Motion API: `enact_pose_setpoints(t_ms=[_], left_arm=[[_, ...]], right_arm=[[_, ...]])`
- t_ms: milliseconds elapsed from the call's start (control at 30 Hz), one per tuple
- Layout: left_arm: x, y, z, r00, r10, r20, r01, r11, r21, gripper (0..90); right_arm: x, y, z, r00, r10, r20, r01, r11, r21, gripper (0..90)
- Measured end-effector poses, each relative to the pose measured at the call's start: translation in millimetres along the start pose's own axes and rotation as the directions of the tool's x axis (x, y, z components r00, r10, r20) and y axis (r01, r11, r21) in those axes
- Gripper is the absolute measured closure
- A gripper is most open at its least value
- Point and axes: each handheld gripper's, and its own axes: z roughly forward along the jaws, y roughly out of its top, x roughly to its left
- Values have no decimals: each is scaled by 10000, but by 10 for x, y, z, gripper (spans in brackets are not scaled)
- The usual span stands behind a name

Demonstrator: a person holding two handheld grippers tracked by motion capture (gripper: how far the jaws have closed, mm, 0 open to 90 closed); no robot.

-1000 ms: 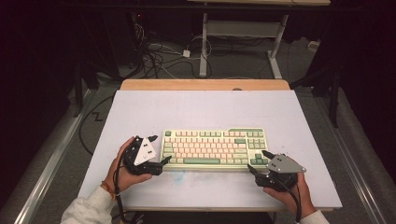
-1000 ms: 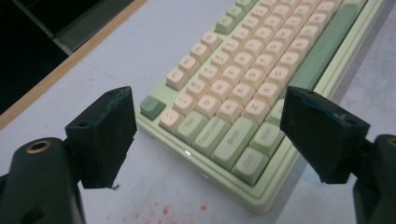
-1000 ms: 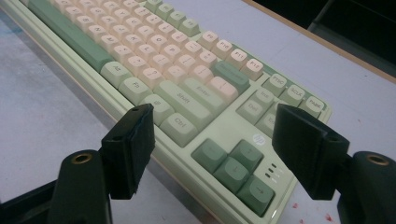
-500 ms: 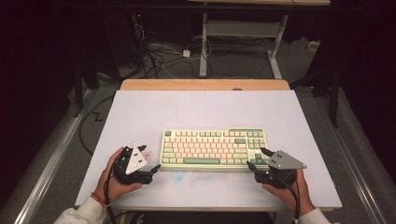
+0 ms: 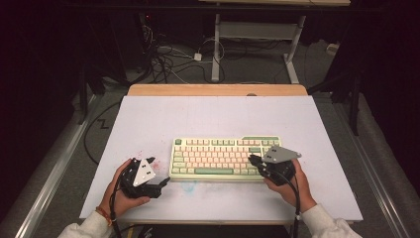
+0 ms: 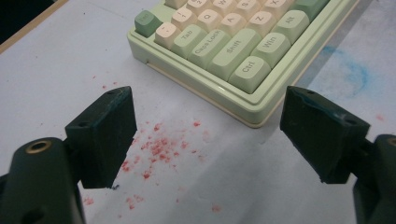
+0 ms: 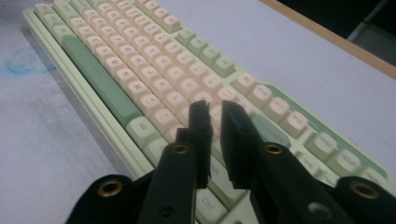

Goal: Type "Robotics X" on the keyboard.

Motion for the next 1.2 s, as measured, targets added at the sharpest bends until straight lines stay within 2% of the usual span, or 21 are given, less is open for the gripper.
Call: enact_pose_setpoints(t_ms=[67,167,400,667,733,800,900,1200], left_arm=[[-1,0,4,10000,-16,66,16,10000,7,176],[-5,-1,1,10000,4,89,-4,10000,9,176],[-11,-13,-10,9999,13,172,-13,10000,34,176],[-26,-27,-18,9998,52,182,-55,9999,123,177],[-29,-28,-19,9998,62,181,-64,9999,142,177],[-31,-28,-12,9997,95,222,-99,9998,188,177],[-35,-28,-5,9996,122,261,-127,9997,207,177],[-44,-23,8,9993,228,310,-237,9993,274,177]], right_arm=[[13,35,43,10000,-88,-45,88,10000,43,878],[48,166,212,9991,-352,-255,356,9992,170,900],[78,297,482,9984,-390,-413,414,9975,577,900],[67,336,663,9981,-442,-435,476,9955,816,900],[65,334,727,9980,-533,-351,565,9936,974,900],[67,316,791,9978,-517,-417,572,9878,1447,900],[62,309,799,9986,-364,-391,416,9891,1413,900],[55,329,654,9990,-222,-383,253,9963,817,893]])
